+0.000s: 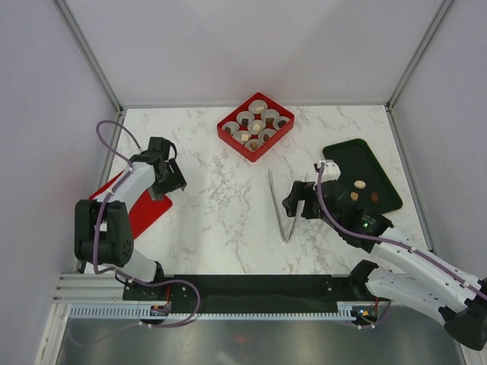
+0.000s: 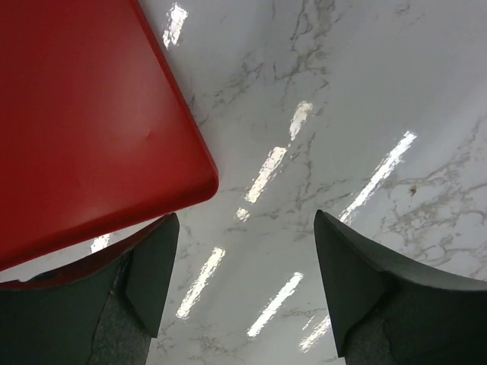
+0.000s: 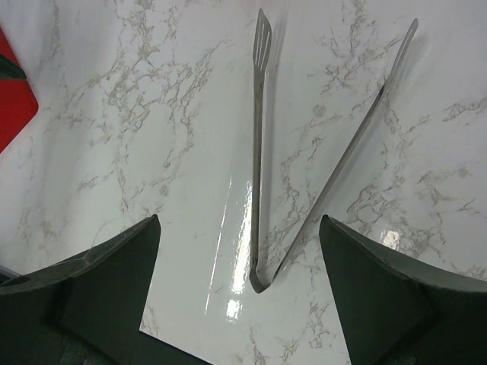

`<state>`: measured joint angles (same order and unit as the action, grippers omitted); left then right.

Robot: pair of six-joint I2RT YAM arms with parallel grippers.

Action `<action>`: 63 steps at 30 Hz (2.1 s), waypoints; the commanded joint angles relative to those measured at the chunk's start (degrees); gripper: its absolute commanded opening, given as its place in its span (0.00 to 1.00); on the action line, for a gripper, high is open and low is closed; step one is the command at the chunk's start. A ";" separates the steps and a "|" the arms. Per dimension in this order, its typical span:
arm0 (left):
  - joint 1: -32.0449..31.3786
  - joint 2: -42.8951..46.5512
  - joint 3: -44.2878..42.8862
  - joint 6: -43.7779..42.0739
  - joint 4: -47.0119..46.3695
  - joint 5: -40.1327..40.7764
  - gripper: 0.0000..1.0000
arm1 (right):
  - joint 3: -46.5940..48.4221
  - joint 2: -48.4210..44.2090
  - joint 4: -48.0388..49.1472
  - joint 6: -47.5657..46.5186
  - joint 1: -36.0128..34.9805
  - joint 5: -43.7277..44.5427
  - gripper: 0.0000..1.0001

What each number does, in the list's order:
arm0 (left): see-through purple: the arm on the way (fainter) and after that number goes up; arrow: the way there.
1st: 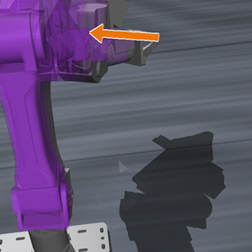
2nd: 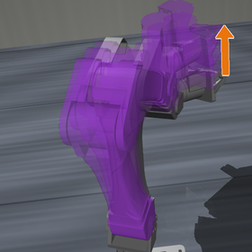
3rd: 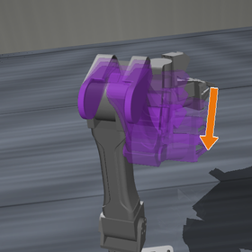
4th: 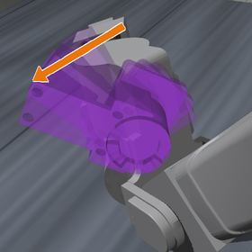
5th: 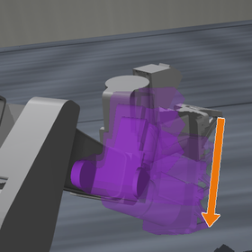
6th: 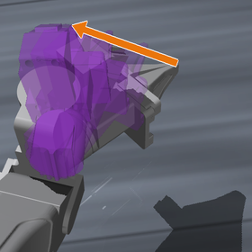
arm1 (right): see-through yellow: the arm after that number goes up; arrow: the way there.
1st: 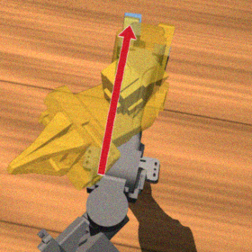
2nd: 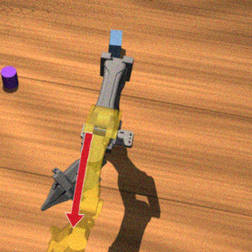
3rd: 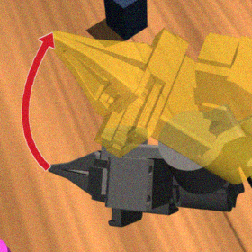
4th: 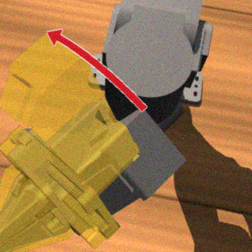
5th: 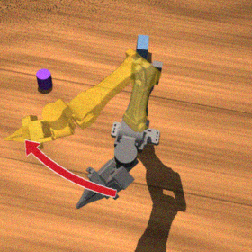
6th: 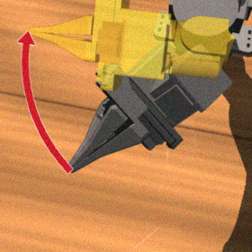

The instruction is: Pack the chocolate

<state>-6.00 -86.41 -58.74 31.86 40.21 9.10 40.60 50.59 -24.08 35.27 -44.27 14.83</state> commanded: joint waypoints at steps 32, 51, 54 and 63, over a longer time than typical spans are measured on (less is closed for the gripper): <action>3.72 -9.75 -1.11 -1.18 -5.49 -6.81 0.02 | -2.89 -4.98 1.04 -1.78 -0.11 1.17 0.93; -7.89 18.10 -1.12 -8.74 -3.03 -40.38 0.03 | 13.50 16.99 37.27 -24.07 3.14 -24.49 0.91; -7.97 22.23 0.64 -9.88 -2.24 -42.67 0.03 | 19.23 19.55 32.97 -41.50 3.23 -27.64 0.91; -7.97 27.70 5.30 -14.89 0.40 -45.93 0.03 | 20.13 19.72 28.39 -74.36 3.05 -34.86 0.89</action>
<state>-13.91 -60.42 -54.08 21.65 40.73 -32.97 59.24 70.37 6.02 -22.81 -41.04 -14.70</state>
